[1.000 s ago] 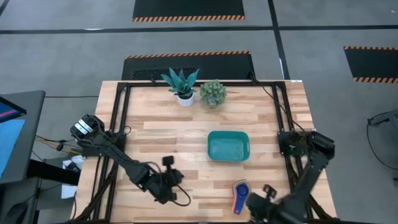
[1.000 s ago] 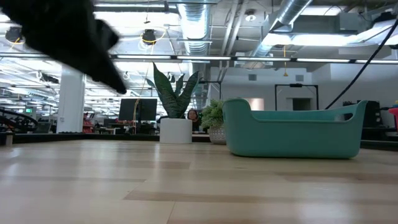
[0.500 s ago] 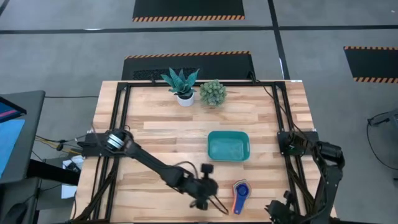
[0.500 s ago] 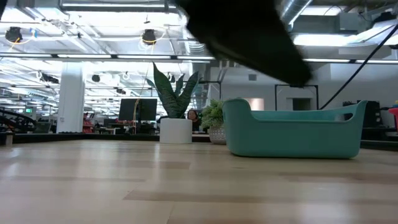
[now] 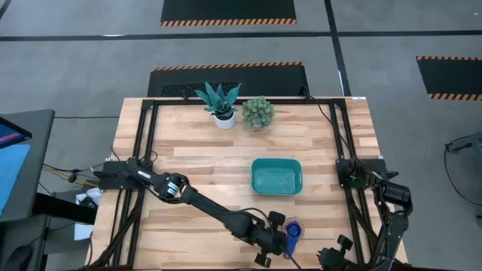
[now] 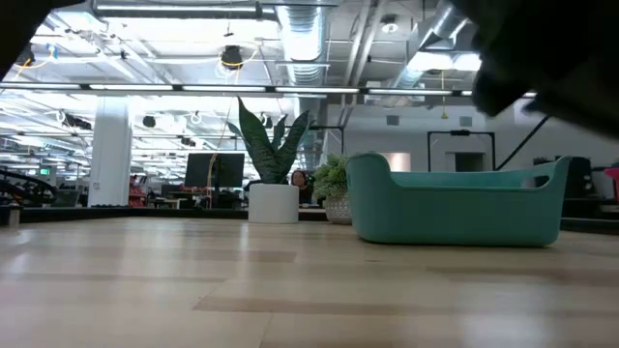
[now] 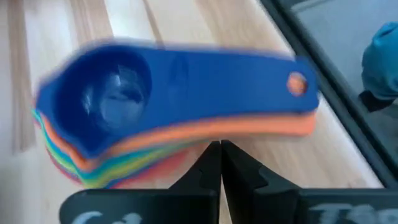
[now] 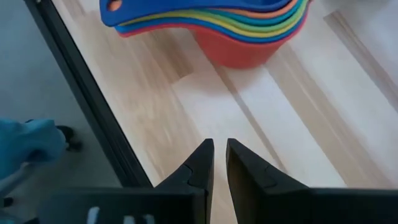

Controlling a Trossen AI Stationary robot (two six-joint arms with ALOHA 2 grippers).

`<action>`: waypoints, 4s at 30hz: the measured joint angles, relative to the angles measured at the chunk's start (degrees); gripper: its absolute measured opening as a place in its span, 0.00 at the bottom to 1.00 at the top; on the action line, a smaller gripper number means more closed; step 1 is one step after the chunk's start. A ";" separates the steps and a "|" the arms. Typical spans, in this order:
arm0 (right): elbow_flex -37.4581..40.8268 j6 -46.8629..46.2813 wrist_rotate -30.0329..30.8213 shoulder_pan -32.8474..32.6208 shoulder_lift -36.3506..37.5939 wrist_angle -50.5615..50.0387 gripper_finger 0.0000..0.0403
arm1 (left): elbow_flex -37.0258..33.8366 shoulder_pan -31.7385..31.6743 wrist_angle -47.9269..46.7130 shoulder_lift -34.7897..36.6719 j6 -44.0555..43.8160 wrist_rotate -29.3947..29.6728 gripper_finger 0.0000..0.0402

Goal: Nest measuring cups in basket
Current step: Stack the violet measuring cup on top of the orange measuring cup, then put the nested measuring cups into the green bin

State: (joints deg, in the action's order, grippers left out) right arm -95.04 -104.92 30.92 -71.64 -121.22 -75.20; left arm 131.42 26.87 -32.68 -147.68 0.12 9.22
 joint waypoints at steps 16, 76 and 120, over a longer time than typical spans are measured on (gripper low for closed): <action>0.00 0.11 0.08 0.02 -0.01 1.29 0.16 | 3.56 0.47 -6.25 -0.59 0.70 0.61 0.00; 16.60 4.67 -8.63 7.69 8.45 10.22 0.16 | 3.30 -1.30 -21.81 -0.97 -0.24 1.14 0.00; 18.14 34.50 14.28 17.64 24.88 21.41 0.16 | -45.60 4.33 -41.63 36.15 -28.61 21.45 0.00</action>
State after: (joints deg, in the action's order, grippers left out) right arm -76.90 -70.43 45.19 -54.00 -96.34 -53.80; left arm 85.82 31.20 -74.31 -111.52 -28.49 30.67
